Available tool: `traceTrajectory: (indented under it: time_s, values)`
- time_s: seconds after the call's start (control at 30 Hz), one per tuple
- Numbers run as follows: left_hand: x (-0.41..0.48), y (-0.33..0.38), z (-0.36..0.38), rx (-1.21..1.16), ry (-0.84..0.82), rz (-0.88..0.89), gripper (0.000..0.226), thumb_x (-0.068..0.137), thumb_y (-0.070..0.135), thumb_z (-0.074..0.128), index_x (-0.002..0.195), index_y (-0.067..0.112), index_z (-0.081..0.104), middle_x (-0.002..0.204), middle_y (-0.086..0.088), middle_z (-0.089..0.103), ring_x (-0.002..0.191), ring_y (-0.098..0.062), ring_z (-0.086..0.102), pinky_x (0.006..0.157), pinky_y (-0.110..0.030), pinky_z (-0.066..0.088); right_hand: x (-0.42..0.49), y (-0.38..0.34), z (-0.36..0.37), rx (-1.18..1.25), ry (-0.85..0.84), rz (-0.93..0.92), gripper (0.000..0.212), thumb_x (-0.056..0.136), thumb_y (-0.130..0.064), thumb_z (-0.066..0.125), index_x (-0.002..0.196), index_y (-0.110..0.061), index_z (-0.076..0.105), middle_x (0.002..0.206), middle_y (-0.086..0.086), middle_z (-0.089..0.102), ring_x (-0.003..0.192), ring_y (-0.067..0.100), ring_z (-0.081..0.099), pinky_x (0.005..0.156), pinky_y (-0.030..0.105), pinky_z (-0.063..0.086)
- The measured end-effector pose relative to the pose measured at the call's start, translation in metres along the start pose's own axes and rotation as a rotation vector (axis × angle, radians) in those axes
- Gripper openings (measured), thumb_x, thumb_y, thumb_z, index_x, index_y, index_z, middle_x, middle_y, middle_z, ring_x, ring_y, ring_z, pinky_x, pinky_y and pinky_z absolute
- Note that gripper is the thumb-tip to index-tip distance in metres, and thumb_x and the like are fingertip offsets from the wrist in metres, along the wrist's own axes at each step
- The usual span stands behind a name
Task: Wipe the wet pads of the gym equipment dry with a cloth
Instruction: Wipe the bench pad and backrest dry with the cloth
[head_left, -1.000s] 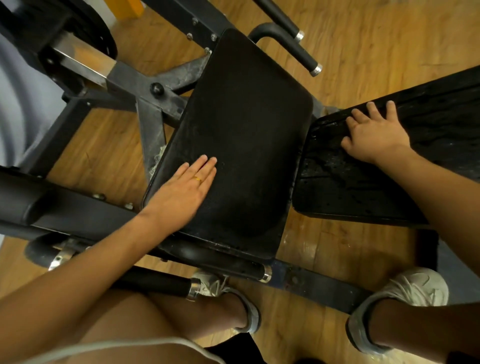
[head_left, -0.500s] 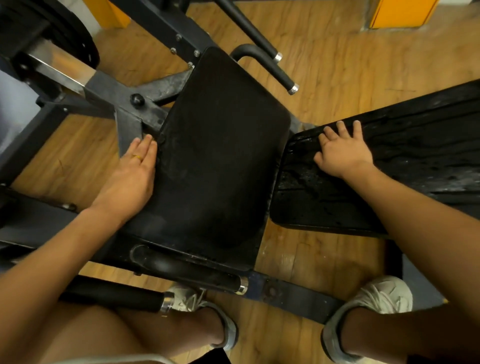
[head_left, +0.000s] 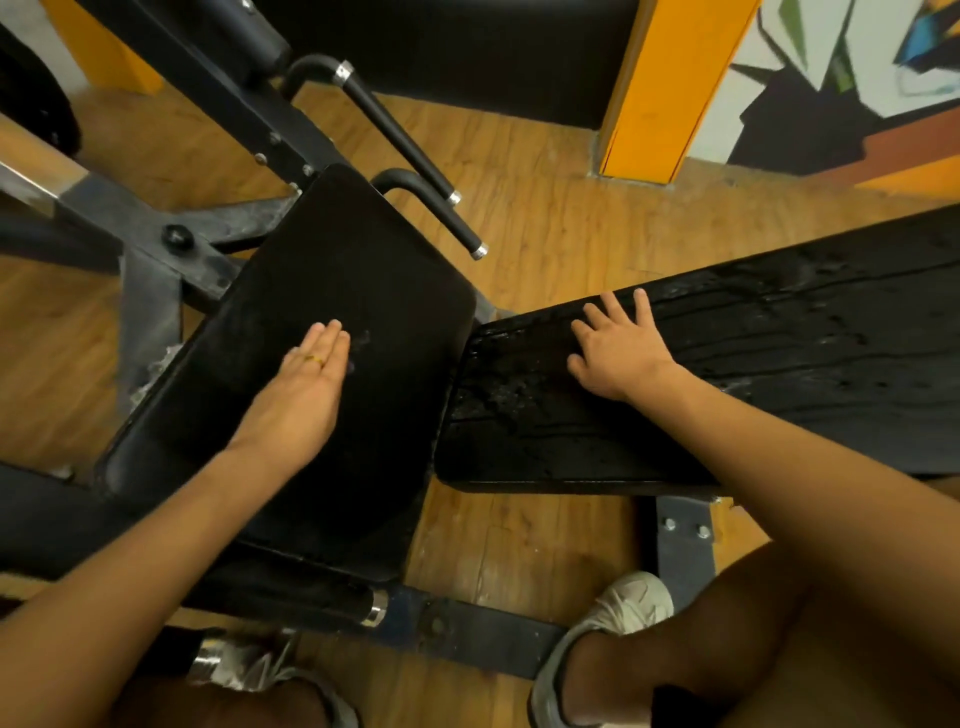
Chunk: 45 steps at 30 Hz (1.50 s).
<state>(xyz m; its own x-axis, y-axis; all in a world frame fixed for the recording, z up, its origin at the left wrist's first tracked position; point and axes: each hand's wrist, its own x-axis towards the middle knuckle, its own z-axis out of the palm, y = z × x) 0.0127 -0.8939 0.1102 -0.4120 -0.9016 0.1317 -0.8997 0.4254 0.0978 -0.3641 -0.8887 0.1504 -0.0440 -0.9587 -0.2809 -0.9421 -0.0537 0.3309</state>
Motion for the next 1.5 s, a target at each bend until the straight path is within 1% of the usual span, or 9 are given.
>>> traceTrajectory:
  time_s: [0.07, 0.17, 0.27, 0.47, 0.73, 0.9, 1.24, 1.37, 1.5]
  values:
    - [0.002, 0.015, 0.008, -0.096, -0.005, -0.037, 0.06, 0.101, -0.001, 0.041, 0.157, -0.002, 0.021, 0.166, -0.015, 0.02, 0.155, -0.026, 0.013, 0.123, -0.039, 0.018, -0.006, 0.008, -0.002, -0.018, -0.04, 0.027, 0.065, 0.104, -0.051, 0.027, 0.159, -0.017, 0.024, 0.169, 0.009, 0.012, 0.156, 0.033, -0.005, 0.119, 0.062, -0.009]
    - [0.002, 0.034, 0.01, -0.362, -0.067, -0.215, 0.053, 0.108, 0.009, 0.035, 0.158, 0.0, 0.021, 0.166, -0.012, 0.021, 0.155, -0.021, 0.013, 0.123, -0.032, 0.016, -0.016, 0.008, 0.004, 0.029, -0.092, 0.086, 0.066, 0.105, -0.051, 0.027, 0.16, -0.017, 0.02, 0.169, 0.01, 0.007, 0.155, 0.034, -0.008, 0.118, 0.062, -0.01]
    - [0.003, 0.048, 0.016, -0.468, -0.114, -0.299, 0.052, 0.109, 0.011, 0.034, 0.158, 0.0, 0.021, 0.166, -0.013, 0.021, 0.155, -0.021, 0.013, 0.123, -0.03, 0.014, -0.027, 0.001, 0.023, 0.068, -0.057, 0.099, 0.068, 0.105, -0.05, 0.022, 0.162, -0.016, 0.012, 0.169, 0.012, 0.0, 0.155, 0.033, -0.009, 0.121, 0.06, -0.009]
    - [0.018, 0.083, 0.04, -0.498, -0.181, -0.322, 0.052, 0.11, 0.013, 0.03, 0.159, 0.003, 0.018, 0.168, -0.01, 0.016, 0.156, -0.019, 0.008, 0.123, -0.031, 0.011, -0.031, -0.003, 0.033, 0.057, 0.013, 0.11, 0.068, 0.104, -0.049, 0.017, 0.162, -0.013, 0.01, 0.169, 0.013, 0.001, 0.155, 0.034, -0.007, 0.122, 0.06, -0.006]
    - [0.018, 0.143, 0.098, -0.678, -0.27, -0.328, 0.052, 0.11, 0.013, 0.028, 0.16, 0.006, 0.015, 0.169, -0.007, 0.013, 0.156, -0.018, 0.007, 0.123, -0.027, 0.01, -0.028, -0.003, 0.038, 0.056, 0.052, 0.107, 0.068, 0.104, -0.048, 0.017, 0.162, -0.012, 0.013, 0.169, 0.014, 0.004, 0.155, 0.035, -0.005, 0.122, 0.061, -0.003]
    - [0.007, 0.152, 0.121, -0.771, -0.231, -0.381, 0.053, 0.11, 0.02, 0.032, 0.16, 0.008, 0.018, 0.168, -0.004, 0.016, 0.156, -0.015, 0.007, 0.123, -0.025, 0.009, -0.025, -0.004, 0.04, 0.043, 0.052, 0.109, 0.069, 0.103, -0.048, 0.017, 0.161, -0.012, 0.012, 0.169, 0.015, 0.005, 0.155, 0.036, -0.005, 0.121, 0.062, -0.003]
    - [-0.011, 0.155, 0.109, -0.728, -0.336, -0.377, 0.056, 0.111, 0.017, 0.03, 0.161, 0.01, 0.009, 0.17, -0.004, 0.005, 0.156, -0.018, 0.001, 0.126, -0.032, 0.007, -0.028, -0.005, 0.036, 0.051, 0.01, 0.109, 0.069, 0.104, -0.048, 0.016, 0.162, -0.012, 0.009, 0.169, 0.015, 0.001, 0.155, 0.036, -0.007, 0.122, 0.062, -0.005]
    - [-0.008, 0.155, 0.11, -0.647, -0.367, -0.359, 0.056, 0.11, 0.012, 0.031, 0.161, 0.01, 0.009, 0.17, -0.005, 0.004, 0.156, -0.019, 0.0, 0.126, -0.033, 0.007, -0.029, -0.003, 0.036, 0.054, 0.021, 0.102, 0.068, 0.104, -0.048, 0.016, 0.162, -0.012, 0.011, 0.169, 0.015, 0.003, 0.155, 0.036, -0.006, 0.122, 0.062, -0.004]
    - [0.001, 0.152, 0.111, -0.48, -0.478, -0.317, 0.063, 0.107, 0.0, 0.031, 0.161, 0.011, 0.001, 0.17, -0.005, -0.006, 0.156, -0.021, -0.006, 0.127, -0.037, 0.006, -0.029, -0.004, 0.036, 0.048, 0.019, 0.102, 0.069, 0.103, -0.048, 0.016, 0.162, -0.012, 0.011, 0.169, 0.015, 0.004, 0.155, 0.036, -0.005, 0.122, 0.063, -0.004]
